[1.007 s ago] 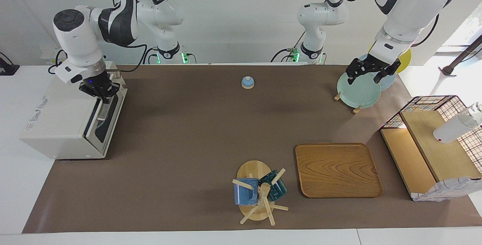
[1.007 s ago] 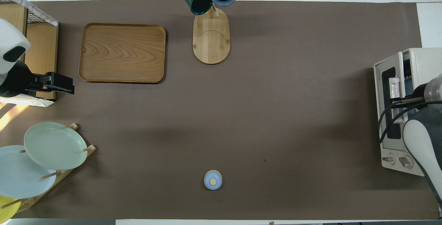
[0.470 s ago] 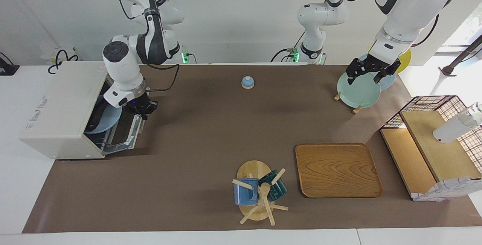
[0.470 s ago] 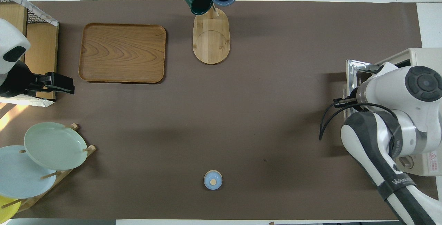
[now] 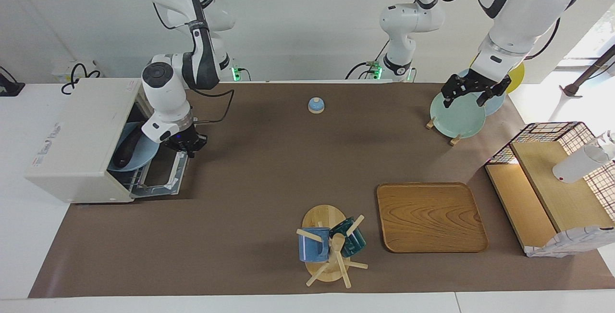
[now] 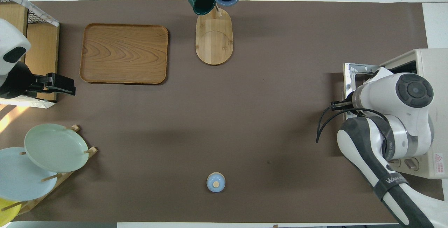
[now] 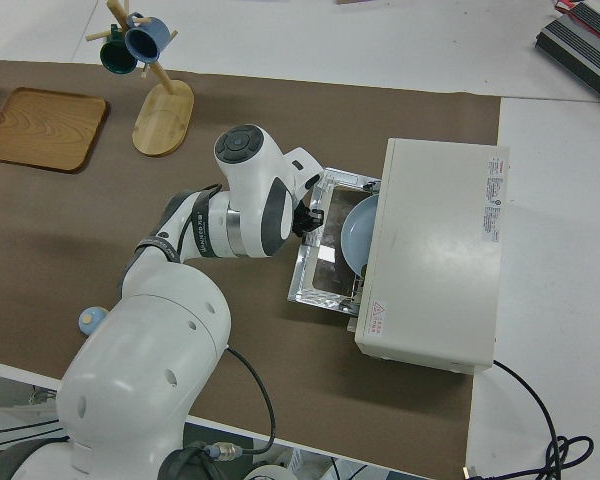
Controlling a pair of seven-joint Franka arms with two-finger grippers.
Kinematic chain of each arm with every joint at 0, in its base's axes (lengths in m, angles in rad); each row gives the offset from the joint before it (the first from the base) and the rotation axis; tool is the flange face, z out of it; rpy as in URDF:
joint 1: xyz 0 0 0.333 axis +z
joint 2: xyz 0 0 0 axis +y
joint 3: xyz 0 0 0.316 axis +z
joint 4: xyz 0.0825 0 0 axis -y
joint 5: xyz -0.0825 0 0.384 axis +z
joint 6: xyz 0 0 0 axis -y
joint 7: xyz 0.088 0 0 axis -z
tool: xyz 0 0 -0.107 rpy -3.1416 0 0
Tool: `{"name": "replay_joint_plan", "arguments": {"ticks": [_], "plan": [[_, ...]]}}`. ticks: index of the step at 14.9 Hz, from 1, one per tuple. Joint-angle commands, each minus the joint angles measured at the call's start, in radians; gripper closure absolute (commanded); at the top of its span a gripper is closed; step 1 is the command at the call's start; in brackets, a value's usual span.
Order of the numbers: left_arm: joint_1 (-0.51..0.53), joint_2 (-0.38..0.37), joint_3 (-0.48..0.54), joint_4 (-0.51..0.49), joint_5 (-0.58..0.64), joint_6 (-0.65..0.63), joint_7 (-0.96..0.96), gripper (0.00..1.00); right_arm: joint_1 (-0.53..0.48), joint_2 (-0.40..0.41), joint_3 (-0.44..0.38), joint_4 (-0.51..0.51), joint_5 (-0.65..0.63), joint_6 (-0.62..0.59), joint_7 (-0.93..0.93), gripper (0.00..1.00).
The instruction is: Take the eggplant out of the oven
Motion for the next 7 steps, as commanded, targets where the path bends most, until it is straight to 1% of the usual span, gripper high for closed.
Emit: {"name": "replay_joint_plan", "arguments": {"ticks": [1, 3, 7], "plan": [[0.011, -0.018, -0.005, -0.018, -0.012, -0.002, 0.011, 0.0, -0.012, -0.003, -0.014, -0.041, -0.021, 0.008, 0.011, 1.0], [0.011, -0.018, -0.005, -0.018, -0.012, -0.002, 0.01, 0.0, -0.009, -0.011, -0.014, -0.067, -0.021, 0.01, 0.032, 1.0], [0.011, -0.018, -0.005, -0.018, -0.012, -0.002, 0.011, 0.0, -0.009, -0.008, -0.014, -0.072, -0.002, 0.01, 0.039, 1.0]]}}
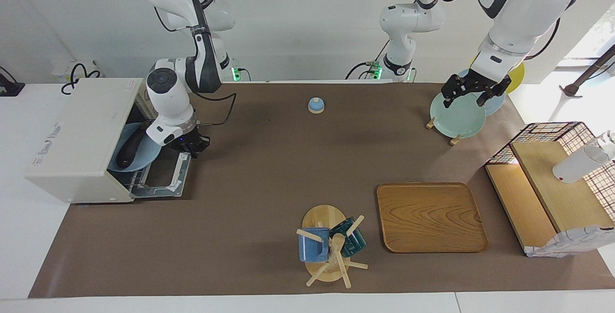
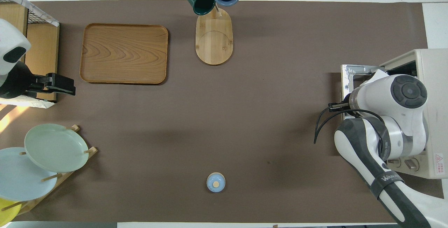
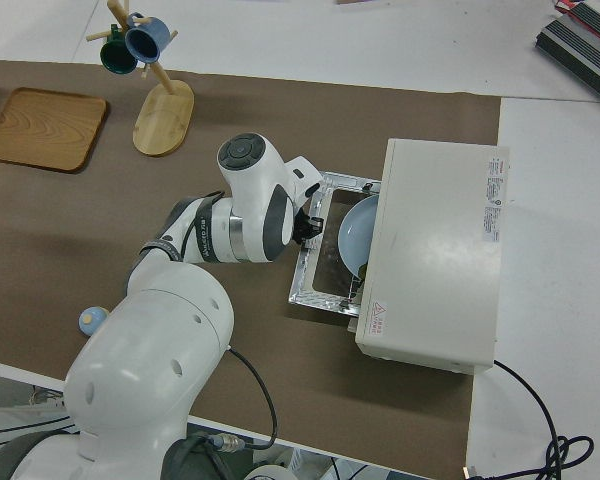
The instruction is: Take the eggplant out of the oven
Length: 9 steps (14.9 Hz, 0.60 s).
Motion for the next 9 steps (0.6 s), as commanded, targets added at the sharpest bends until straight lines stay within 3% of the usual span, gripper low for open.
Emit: {"name": "replay_joint_plan", "arguments": {"ticks": [1, 5, 9], "plan": [[0.011, -0.018, -0.005, -0.018, -0.012, -0.002, 0.011, 0.0, -0.012, -0.025, -0.013, -0.045, 0.008, -0.011, 0.013, 1.0], [0.011, -0.018, -0.005, -0.018, -0.012, -0.001, 0.011, 0.0, -0.008, -0.025, -0.008, -0.045, 0.055, -0.021, 0.013, 1.0], [0.006, -0.018, -0.005, -0.018, -0.012, -0.002, 0.01, 0.0, 0.064, -0.023, -0.007, -0.017, 0.074, -0.046, 0.028, 1.0]]}}
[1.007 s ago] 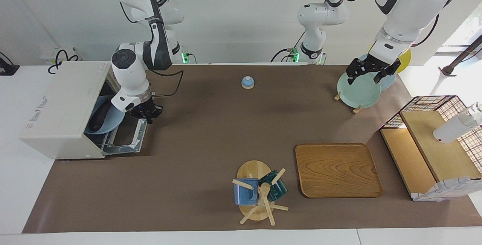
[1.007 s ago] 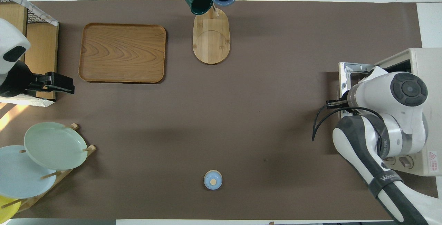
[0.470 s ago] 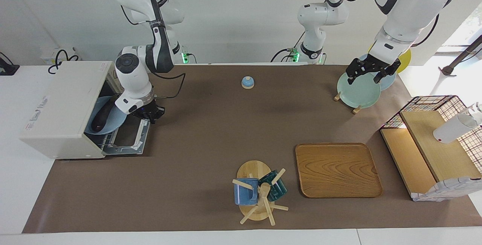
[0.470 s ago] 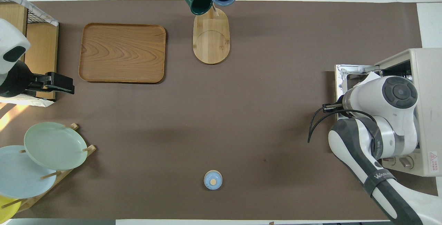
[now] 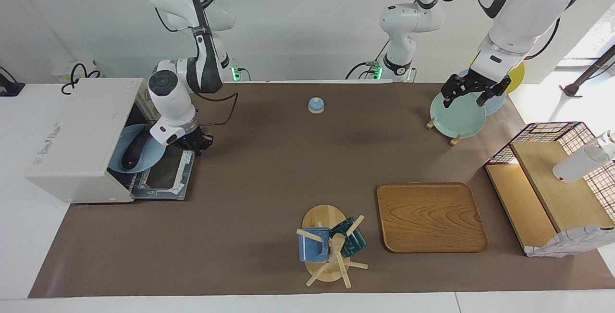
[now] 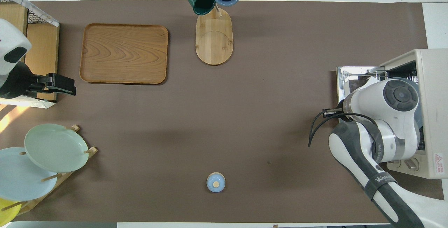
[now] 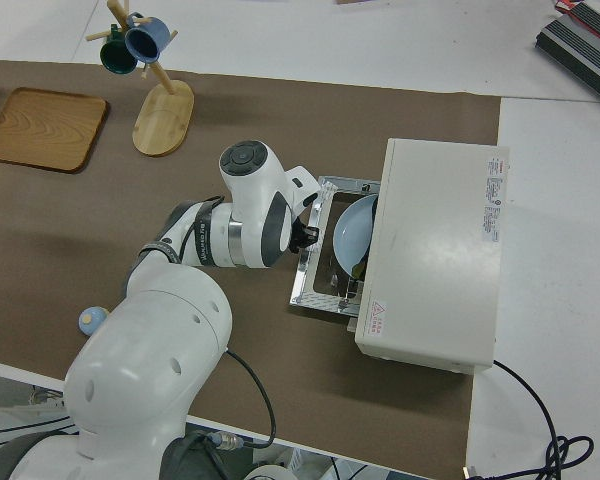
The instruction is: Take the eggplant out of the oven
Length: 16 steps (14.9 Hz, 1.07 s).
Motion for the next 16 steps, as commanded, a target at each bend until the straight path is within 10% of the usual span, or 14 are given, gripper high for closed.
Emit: {"name": "replay_joint_plan", "arguments": {"ticks": [1, 4, 6, 16], "plan": [[0.009, -0.018, -0.003, -0.018, -0.012, -0.002, 0.01, 0.0, 0.035, -0.017, -0.003, 0.03, 0.025, -0.044, 0.023, 1.0], [0.011, -0.018, -0.003, -0.018, -0.012, -0.001, 0.01, 0.0, 0.023, -0.022, -0.009, 0.111, 0.021, -0.144, 0.039, 0.8], [0.009, -0.018, -0.003, -0.018, -0.012, -0.002, 0.01, 0.0, 0.021, -0.031, -0.014, 0.177, -0.01, -0.252, 0.037, 0.39], [0.009, -0.018, -0.003, -0.018, -0.012, -0.004, 0.007, 0.0, -0.108, -0.055, -0.012, 0.159, -0.165, -0.275, -0.073, 0.42]]}}
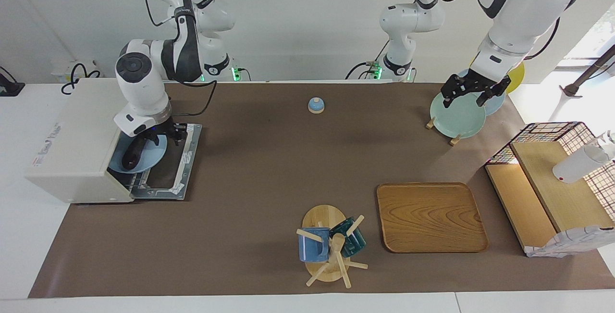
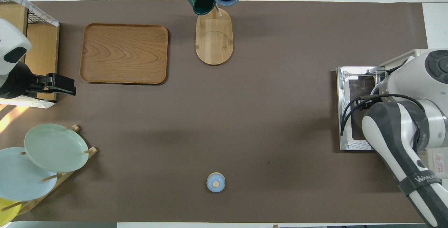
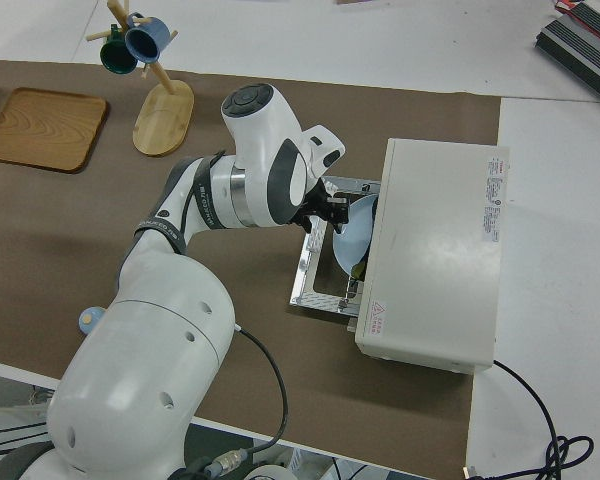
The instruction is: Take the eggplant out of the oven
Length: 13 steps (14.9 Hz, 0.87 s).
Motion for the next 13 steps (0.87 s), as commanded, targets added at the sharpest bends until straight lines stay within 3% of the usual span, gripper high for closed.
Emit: {"name": "replay_joint_plan", "arguments": {"ticks": [1, 6, 7, 8, 9, 13], "plan": [[0.008, -0.018, -0.003, -0.018, -0.012, -0.004, 0.007, 0.0, -0.019, -0.028, 0.01, -0.065, -0.015, 0.058, -0.038, 0.43], [0.01, -0.018, -0.003, -0.018, -0.012, -0.001, 0.007, 0.0, -0.039, -0.037, 0.01, -0.114, -0.014, 0.138, -0.078, 0.63], [0.01, -0.018, -0.003, -0.018, -0.012, -0.005, 0.007, 0.0, -0.037, -0.038, 0.01, -0.122, -0.014, 0.138, -0.079, 0.73], [0.008, -0.018, -0.003, -0.018, -0.012, -0.007, 0.008, 0.0, -0.036, -0.038, 0.01, -0.125, -0.014, 0.139, -0.081, 0.92], [0.008, -0.018, -0.003, -0.018, -0.012, -0.007, 0.01, 0.0, -0.036, -0.037, 0.01, -0.13, -0.014, 0.139, -0.083, 1.0], [0.008, -0.018, -0.003, -0.018, -0.012, -0.005, 0.013, 0.0, 0.03, -0.028, 0.018, -0.089, -0.009, 0.078, -0.069, 1.0]]}}
